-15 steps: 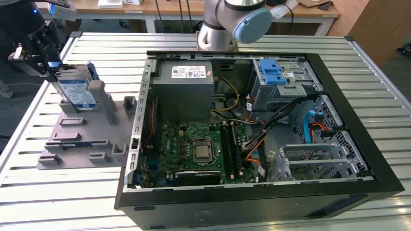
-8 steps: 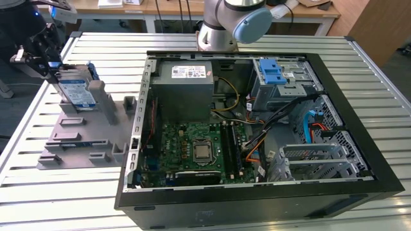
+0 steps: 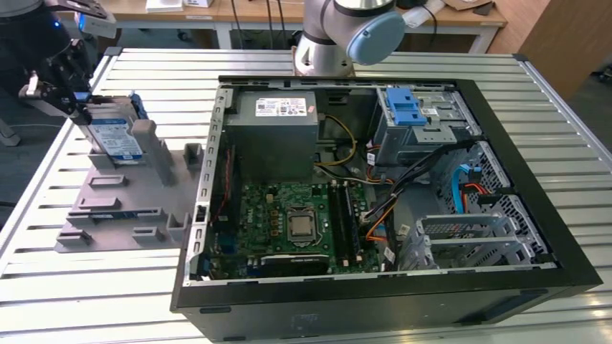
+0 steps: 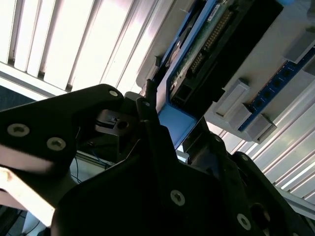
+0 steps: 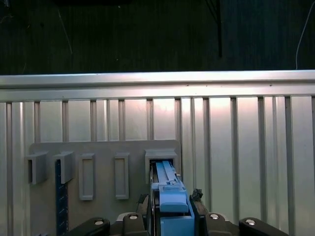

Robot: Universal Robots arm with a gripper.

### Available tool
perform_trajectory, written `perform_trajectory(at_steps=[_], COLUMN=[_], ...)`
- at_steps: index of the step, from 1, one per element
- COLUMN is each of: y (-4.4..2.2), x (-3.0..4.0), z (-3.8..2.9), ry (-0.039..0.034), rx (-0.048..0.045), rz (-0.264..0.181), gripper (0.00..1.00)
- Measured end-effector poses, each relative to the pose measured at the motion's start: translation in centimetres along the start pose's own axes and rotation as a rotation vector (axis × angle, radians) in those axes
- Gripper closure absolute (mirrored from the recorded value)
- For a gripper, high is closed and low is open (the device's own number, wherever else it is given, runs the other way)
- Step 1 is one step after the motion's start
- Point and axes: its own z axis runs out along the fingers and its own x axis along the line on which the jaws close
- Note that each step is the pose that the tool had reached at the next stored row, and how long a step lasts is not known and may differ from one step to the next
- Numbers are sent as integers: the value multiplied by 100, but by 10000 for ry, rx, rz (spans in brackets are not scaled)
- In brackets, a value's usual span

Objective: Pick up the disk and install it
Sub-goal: 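Pick up the disk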

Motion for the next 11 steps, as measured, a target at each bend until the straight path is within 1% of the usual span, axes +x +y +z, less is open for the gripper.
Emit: perform_trajectory(at_steps=[1, 6, 7, 11], y=[0, 0, 0, 0], x=[0, 0, 0, 0], z=[1, 1, 1, 1], ry=[2, 9, 8, 8], rx=[1, 1, 2, 1], rz=[0, 0, 0, 0], gripper=[56, 58, 63, 63])
